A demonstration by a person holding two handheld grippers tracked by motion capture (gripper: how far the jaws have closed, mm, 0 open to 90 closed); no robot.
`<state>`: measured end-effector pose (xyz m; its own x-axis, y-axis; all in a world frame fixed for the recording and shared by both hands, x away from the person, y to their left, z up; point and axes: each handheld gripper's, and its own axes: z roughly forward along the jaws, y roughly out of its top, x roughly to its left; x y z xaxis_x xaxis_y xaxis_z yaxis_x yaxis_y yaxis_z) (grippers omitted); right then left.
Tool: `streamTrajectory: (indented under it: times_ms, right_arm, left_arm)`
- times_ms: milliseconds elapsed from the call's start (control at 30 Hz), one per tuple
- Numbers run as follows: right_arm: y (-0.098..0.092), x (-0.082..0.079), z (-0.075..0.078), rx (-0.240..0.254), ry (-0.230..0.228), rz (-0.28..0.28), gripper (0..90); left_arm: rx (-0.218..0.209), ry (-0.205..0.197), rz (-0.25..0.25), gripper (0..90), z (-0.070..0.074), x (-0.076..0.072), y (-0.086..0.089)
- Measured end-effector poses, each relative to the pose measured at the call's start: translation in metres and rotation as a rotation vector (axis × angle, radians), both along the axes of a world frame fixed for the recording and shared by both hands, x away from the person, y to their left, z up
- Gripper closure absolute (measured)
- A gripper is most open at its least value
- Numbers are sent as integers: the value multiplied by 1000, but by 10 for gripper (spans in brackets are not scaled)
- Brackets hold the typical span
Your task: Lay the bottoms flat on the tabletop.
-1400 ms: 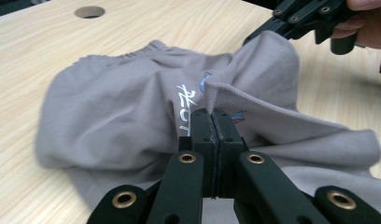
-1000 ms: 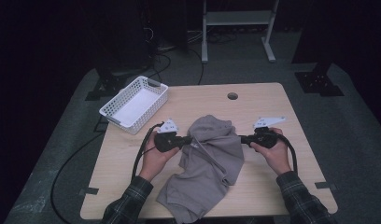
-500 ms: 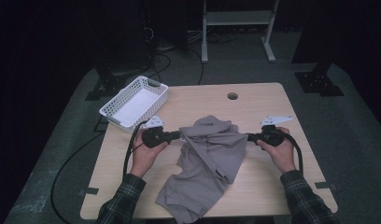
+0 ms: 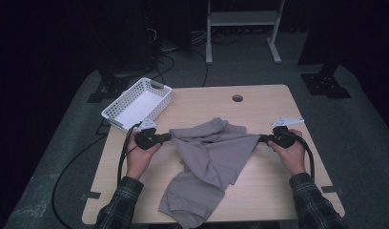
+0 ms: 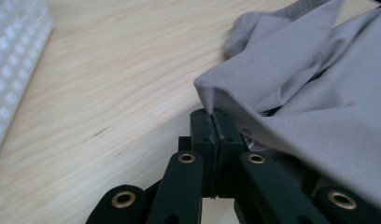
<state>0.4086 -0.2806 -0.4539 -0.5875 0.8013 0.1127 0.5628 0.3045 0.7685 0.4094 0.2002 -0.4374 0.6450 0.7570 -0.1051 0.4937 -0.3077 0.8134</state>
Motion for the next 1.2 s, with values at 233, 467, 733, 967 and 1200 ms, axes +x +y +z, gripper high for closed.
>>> streamTrajectory:
  times_ms: [233, 467, 733, 967, 1200]
  right_arm:
    - [-11, 2, -2, 0, 6, -55, 894]
    - [-17, 4, -7, -14, 8, -86, 805]
    - [-40, -3, 4, -13, -52, -176, 646]
    - [-40, -17, 16, 57, -80, -113, 574]
    - [2, -18, 10, 57, -39, 40, 541]
  left_arm:
    - [40, 39, 65, 894, -5, 4, 10]
    - [77, 40, 82, 767, -10, 4, 11]
    - [48, 11, 58, 632, -1, -2, 8]
    - [44, -13, -5, 572, 3, -6, -14]
    - [36, -45, -90, 549, 9, -4, -47]
